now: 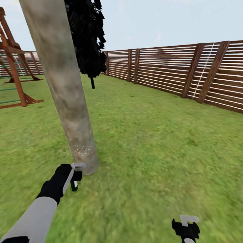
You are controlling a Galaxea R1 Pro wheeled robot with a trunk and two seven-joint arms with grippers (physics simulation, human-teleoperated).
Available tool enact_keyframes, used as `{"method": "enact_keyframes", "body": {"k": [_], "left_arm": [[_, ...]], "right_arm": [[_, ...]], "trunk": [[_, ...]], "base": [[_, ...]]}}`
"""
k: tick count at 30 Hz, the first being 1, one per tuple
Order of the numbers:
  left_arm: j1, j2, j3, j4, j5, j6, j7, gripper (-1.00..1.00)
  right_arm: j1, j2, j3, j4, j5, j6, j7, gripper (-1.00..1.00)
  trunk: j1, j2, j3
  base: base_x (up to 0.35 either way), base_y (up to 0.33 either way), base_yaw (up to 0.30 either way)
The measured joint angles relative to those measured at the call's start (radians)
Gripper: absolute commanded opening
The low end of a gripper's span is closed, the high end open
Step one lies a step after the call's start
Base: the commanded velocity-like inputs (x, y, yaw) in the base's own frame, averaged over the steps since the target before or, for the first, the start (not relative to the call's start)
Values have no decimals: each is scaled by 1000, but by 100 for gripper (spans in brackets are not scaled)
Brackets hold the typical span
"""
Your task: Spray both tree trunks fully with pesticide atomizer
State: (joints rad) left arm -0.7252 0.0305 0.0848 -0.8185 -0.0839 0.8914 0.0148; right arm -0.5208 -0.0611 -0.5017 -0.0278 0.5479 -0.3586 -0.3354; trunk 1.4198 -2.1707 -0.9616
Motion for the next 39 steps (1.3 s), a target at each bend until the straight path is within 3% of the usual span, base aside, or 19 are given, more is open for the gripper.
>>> {"method": "enact_keyframes", "body": {"k": [3, 6, 16, 29, 39], "left_arm": [[-17, -25, -1, -54, -4, 45, 1, -100], [-26, -33, -1, -106, -11, 84, 1, -100], [-21, -32, -1, -130, -15, 93, 0, -100], [-26, -32, -1, -129, -18, 102, 2, -100], [-18, -16, 11, -129, -15, 106, 14, -100]], "right_arm": [[0, 0, 1, 0, 1, 0, 1, 100], [0, -1, 0, 0, 1, 0, 1, 100], [0, 0, 1, 0, 2, 0, 1, 100], [0, 2, 1, 0, 2, 0, 1, 100], [0, 2, 1, 0, 3, 0, 1, 100]], "trunk": [[0, 0, 0], [0, 0, 0], [0, 0, 0], [0, 0, 0], [0, 0, 0]], "base": [[169, -240, 32], [230, -201, 5], [301, -108, 22], [95, -242, 269], [46, -277, 277]]}}
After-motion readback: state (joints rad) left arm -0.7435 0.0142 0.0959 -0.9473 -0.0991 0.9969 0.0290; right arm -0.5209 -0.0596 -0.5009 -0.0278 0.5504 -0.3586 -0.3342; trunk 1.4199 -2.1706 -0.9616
